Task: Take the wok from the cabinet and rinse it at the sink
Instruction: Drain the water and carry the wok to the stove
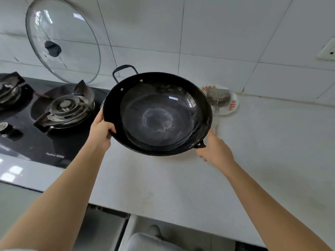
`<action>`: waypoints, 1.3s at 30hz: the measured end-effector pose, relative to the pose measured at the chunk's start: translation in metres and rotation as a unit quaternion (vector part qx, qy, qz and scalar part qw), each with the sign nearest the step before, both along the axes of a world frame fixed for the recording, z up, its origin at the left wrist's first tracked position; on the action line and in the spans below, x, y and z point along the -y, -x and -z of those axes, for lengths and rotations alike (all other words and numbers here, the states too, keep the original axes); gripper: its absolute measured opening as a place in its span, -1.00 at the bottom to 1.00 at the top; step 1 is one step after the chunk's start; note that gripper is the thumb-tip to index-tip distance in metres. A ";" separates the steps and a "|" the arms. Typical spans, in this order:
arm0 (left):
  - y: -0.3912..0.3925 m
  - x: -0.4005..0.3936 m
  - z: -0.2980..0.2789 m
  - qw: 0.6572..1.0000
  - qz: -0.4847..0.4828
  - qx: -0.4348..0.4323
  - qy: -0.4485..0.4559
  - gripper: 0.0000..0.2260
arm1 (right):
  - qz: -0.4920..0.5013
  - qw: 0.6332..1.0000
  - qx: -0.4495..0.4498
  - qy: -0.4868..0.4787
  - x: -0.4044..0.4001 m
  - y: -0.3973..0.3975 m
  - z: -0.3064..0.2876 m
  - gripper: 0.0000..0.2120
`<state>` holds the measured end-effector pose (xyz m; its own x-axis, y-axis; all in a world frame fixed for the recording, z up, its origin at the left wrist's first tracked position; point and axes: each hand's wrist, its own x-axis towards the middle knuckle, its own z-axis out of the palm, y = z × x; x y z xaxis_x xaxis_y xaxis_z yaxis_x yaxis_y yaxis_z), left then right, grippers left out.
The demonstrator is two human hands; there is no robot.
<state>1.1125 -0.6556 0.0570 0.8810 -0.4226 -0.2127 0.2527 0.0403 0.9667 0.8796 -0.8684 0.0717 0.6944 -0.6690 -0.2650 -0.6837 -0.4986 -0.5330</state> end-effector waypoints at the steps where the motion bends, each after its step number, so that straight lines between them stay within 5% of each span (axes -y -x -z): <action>1: -0.007 -0.002 0.003 1.000 0.004 -0.004 -0.002 -0.22 | 0.000 1.000 -0.003 -0.002 -0.003 -0.007 0.002 -0.39; 25: -0.064 -0.011 0.036 0.998 0.015 -0.068 -0.002 -0.19 | 0.038 0.997 -0.056 -0.034 -0.037 -0.056 0.027 -0.17; 30: -0.044 -0.005 0.030 0.996 -0.040 -0.076 -0.003 -0.43 | 0.015 0.985 -0.034 -0.170 -0.029 -0.049 0.019 -0.15; 39: 0.038 -0.002 0.028 0.991 -0.093 -0.046 -0.086 -0.57 | -0.103 0.983 -0.094 -0.121 -0.037 -0.018 0.007 -0.30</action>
<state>1.0741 -0.6537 0.0293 0.9139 -0.2044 -0.3508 0.3441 -0.0686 0.9364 0.8980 -0.8312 0.0643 0.7318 -0.4215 -0.5356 -0.6795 -0.5113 -0.5261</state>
